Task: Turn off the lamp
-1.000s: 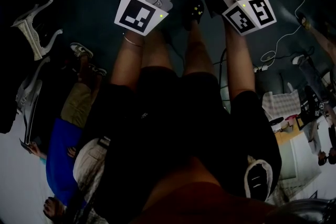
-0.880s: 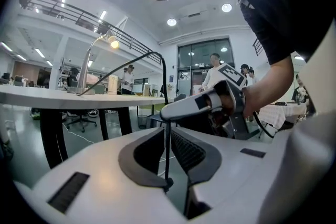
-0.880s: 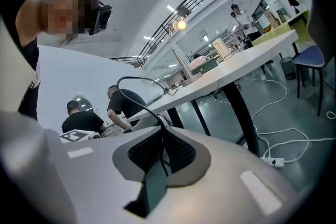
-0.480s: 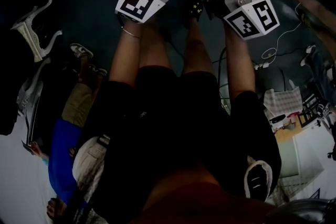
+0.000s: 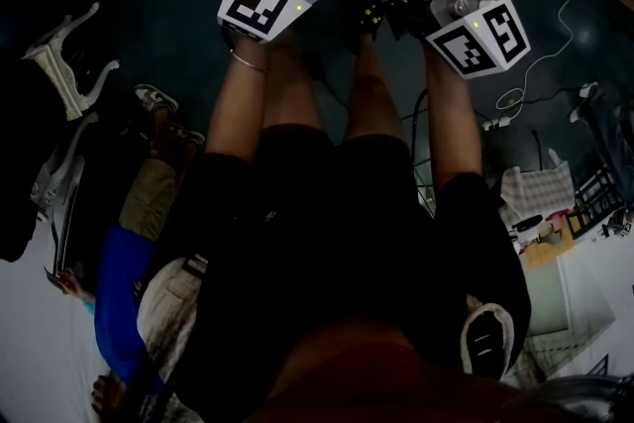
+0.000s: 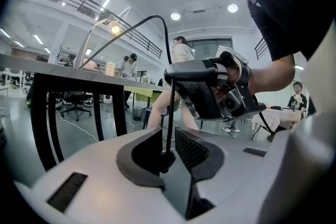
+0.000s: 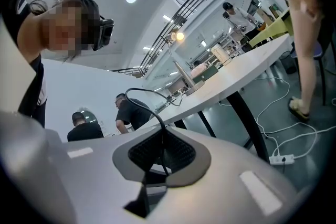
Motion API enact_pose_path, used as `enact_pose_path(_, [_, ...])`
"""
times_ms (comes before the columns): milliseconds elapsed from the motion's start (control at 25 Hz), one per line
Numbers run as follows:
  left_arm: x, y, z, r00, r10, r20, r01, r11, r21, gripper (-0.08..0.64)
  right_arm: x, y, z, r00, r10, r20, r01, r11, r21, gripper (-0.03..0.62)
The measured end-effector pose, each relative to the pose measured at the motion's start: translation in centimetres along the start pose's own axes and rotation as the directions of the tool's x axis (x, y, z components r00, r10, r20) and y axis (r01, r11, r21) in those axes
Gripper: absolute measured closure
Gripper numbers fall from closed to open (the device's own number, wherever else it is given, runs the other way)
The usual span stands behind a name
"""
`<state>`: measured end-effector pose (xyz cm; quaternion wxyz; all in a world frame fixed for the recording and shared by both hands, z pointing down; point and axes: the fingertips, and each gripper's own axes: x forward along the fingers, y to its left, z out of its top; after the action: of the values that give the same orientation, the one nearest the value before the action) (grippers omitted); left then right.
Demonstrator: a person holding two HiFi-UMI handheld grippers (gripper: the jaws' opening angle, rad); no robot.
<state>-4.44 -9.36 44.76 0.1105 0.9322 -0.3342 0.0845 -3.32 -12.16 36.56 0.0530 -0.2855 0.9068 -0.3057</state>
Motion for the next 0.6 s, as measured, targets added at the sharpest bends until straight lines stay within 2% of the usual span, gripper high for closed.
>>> enact_pose_path(120, [-0.2,0.1,0.1,1.000,-0.002,0.028,0.002,1.000,-0.013,0.527,-0.1,-0.1,0.0,1.000,0.004,0.006,-0.004,1.000,0.001,0.574])
enact_pose_path(440, [-0.4,-0.8,0.3,0.999,-0.040,0.029,0.040,0.999,0.020,0.546,-0.2,0.1,0.4,1.000,0.013,0.029,-0.013,1.000,-0.003,0.574])
enact_pose_path(600, [-0.8,-1.1,0.6,0.998,-0.050,0.038,0.049,0.999,0.011,0.548,-0.4,0.0,0.6,0.999,-0.005,0.041,0.007,0.998,-0.055,0.574])
